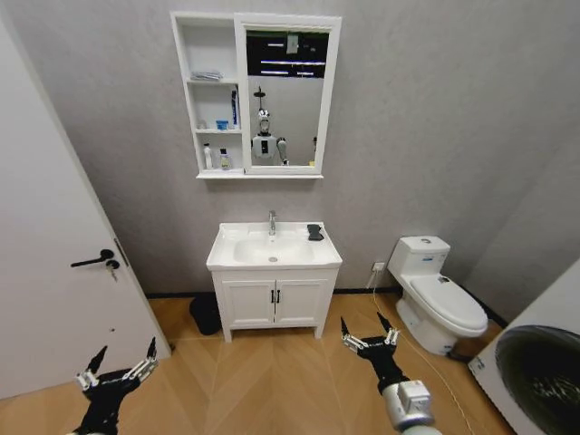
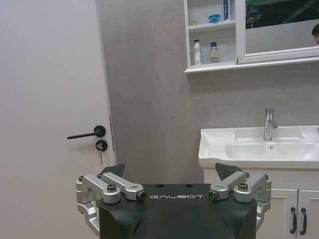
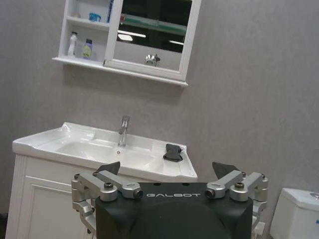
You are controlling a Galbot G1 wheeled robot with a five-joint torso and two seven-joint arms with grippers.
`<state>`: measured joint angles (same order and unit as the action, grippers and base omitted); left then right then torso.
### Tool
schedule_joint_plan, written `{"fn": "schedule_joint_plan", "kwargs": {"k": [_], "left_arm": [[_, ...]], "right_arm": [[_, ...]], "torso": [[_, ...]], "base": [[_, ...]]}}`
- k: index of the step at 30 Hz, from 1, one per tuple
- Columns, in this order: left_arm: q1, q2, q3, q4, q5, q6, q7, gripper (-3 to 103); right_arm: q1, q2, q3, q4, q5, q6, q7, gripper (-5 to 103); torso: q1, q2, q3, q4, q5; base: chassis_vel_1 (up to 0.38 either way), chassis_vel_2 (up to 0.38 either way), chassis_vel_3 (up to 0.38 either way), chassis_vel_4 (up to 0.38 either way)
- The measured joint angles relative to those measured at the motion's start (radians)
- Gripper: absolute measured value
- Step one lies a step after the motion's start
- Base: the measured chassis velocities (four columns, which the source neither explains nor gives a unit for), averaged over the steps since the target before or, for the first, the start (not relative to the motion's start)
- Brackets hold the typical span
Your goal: Move facial cleanser and shampoo from washbasin to cabinet, then wipe washbasin with towel.
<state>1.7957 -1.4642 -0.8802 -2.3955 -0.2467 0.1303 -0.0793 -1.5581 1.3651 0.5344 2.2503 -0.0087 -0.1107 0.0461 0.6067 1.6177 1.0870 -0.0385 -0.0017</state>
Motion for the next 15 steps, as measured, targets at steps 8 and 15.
{"fn": "schedule_joint_plan", "kwargs": {"k": [8, 15], "left_arm": [[0.000, 0.000, 0.000, 0.000, 0.000, 0.000, -0.001, 100], [0.000, 0.000, 0.000, 0.000, 0.000, 0.000, 0.000, 100]], "right_arm": [[0.009, 0.001, 0.003, -0.014, -0.027, 0.011, -0.002, 100], [0.010, 0.001, 0.004, -0.014, -0.027, 0.011, -0.002, 100]], "torso": [[-0.001, 0.001, 0.000, -0.0001, 0.0020], [0.001, -0.001, 0.000, 0.0002, 0.0019]], "base": [[0.199, -0.137, -0.219, 0.211], [-0.081, 0.005, 0.030, -0.009]]}}
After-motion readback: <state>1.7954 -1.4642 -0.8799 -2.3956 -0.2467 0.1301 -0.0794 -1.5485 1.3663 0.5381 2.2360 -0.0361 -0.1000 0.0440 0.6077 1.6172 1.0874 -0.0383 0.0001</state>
